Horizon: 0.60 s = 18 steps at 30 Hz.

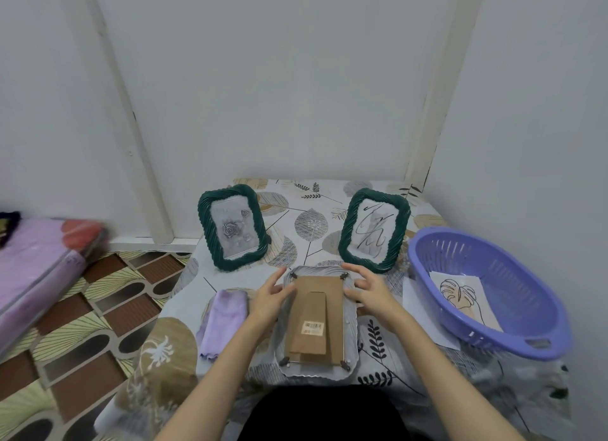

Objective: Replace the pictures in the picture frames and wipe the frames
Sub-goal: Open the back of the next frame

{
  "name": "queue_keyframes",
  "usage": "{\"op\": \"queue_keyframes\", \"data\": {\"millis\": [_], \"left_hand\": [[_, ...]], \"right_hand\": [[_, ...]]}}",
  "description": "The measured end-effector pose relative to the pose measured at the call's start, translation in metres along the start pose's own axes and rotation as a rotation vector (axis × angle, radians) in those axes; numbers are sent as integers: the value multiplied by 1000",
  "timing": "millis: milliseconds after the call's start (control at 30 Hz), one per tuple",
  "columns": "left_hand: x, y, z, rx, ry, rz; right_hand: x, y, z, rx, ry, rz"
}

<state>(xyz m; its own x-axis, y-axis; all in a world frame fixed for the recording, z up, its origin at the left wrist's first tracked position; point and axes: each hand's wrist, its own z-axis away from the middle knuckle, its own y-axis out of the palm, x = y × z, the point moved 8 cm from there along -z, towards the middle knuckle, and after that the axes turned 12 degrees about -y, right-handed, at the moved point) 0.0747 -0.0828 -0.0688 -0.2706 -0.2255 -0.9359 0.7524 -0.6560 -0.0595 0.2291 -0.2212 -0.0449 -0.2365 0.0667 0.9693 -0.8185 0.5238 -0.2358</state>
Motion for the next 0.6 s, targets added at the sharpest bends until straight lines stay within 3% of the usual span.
{"op": "queue_keyframes", "data": {"millis": [267,600], "left_hand": [[-10,-5,-10,-90,87,-115],[-5,-7,-32,-221,52,-140]], "right_hand": [[11,1,-14,-61,-125,164],[-3,-3,-29,-161,-72,234]]}}
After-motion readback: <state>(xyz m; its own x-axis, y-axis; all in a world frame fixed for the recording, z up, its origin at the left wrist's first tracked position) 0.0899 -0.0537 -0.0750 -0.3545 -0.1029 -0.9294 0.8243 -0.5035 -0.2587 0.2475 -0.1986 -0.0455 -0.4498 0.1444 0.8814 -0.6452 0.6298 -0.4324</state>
